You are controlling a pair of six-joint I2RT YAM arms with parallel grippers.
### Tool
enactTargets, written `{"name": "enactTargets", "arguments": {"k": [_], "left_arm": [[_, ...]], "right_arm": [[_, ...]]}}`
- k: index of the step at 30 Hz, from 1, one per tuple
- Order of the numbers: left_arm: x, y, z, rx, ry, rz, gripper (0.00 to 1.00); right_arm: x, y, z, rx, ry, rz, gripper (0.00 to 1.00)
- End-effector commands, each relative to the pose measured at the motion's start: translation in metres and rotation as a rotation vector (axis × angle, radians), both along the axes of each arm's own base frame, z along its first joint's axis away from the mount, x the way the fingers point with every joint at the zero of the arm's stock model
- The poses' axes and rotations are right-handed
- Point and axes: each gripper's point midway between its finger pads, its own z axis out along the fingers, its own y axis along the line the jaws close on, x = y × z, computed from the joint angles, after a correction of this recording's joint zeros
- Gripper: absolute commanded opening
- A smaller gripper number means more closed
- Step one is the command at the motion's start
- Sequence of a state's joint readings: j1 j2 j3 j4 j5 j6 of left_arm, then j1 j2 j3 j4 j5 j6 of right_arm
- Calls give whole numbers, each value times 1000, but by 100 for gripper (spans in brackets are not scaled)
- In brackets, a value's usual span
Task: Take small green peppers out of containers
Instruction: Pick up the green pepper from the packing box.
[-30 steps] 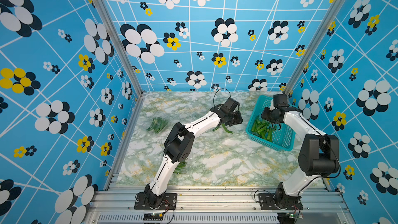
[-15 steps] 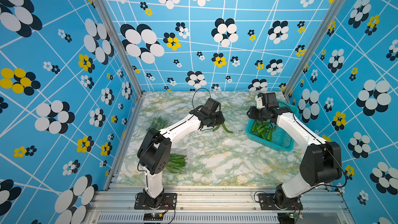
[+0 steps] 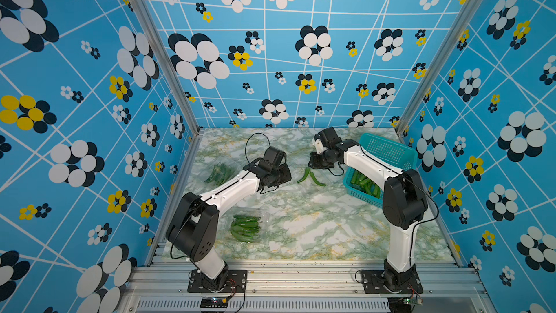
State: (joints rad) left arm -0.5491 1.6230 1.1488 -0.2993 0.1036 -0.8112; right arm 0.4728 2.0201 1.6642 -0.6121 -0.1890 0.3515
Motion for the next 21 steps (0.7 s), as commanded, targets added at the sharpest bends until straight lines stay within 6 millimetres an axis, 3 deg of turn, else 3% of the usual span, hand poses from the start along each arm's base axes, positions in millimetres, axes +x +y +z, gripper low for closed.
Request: {"name": "enactTargets", "arguments": {"k": [1, 6, 10, 14, 16, 21], "left_arm": [[3, 8, 8, -18, -36, 28, 38], [1, 9, 6, -31, -36, 29, 38], [0, 11, 4, -37, -33, 29, 39], [1, 13, 5, -42, -38, 33, 39], [0, 14, 4, -43, -38, 34, 38], [-2, 16, 3, -44, -36, 36, 39]], "right_arm": [[-7, 5, -7, -15, 77, -42, 25], [-13, 12, -27, -46, 137, -64, 26], [-15, 13, -41, -59, 175, -78, 33], [-14, 14, -46, -58, 188, -86, 33], [-15, 14, -62, -73, 221, -90, 33], [-12, 18, -75, -73, 242, -94, 33]]}}
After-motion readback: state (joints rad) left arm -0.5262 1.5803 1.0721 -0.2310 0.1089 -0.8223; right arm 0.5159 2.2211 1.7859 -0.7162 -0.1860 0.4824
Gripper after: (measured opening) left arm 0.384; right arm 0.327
